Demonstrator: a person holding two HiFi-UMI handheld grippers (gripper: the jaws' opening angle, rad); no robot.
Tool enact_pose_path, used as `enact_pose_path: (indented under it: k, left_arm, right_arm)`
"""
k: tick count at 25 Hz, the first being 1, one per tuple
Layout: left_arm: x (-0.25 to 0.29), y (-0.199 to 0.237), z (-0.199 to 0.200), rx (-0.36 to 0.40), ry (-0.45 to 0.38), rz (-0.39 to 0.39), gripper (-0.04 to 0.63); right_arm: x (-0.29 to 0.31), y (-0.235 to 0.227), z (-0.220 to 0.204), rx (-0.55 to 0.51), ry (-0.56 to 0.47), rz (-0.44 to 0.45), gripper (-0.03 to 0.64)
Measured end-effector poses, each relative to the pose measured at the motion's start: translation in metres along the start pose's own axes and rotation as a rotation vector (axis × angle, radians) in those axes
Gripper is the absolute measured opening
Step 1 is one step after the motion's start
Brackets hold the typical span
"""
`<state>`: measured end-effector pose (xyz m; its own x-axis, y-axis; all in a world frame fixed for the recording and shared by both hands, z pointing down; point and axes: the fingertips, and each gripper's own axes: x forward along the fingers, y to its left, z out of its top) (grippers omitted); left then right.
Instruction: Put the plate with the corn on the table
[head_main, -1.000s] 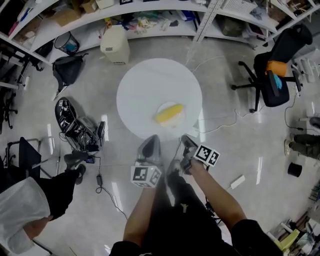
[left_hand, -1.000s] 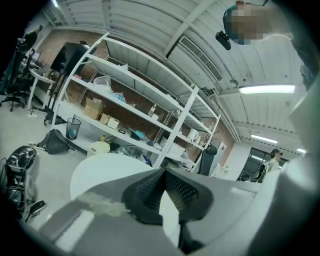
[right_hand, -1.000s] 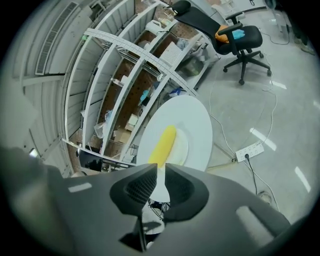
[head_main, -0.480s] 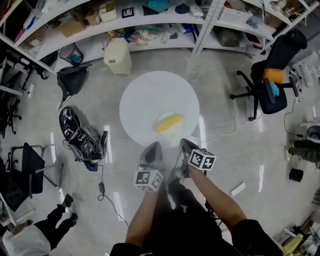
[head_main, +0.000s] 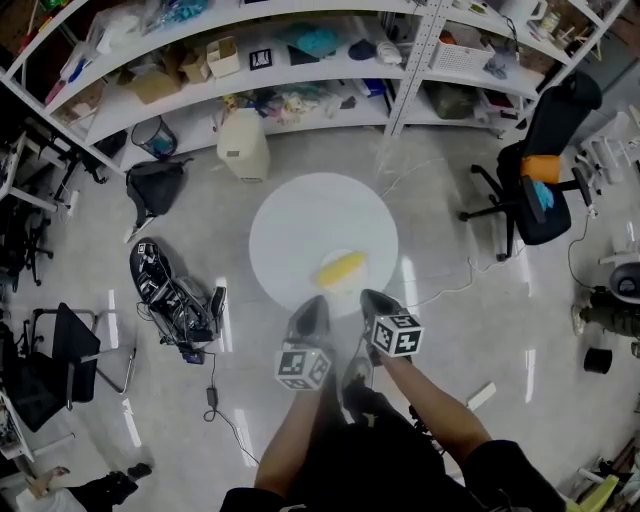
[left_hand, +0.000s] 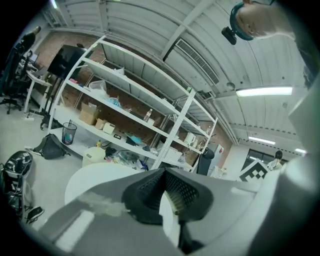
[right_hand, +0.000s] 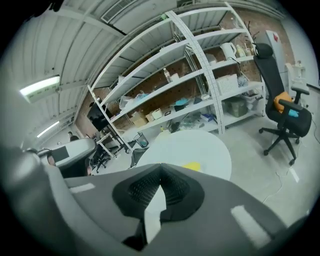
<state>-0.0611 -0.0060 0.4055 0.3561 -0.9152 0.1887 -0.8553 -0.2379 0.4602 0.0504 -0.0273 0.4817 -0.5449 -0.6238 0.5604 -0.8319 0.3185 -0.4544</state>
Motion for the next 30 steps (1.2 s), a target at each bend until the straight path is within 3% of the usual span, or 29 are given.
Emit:
enact_pose_path:
  k: [14, 30]
  left_arm:
    - [-0.012, -0.028, 0.034, 0.02, -0.034, -0.043, 0.003]
    - [-0.047, -0.051, 0.059, 0.084, -0.065, -0.089, 0.003]
  right_arm:
    - [-0.037, 0.037, 0.048, -0.185, -0.107, 0.002, 0.008]
    - [-0.088, 0.084, 0.069, -0.27, -0.255, 0.032, 0.008]
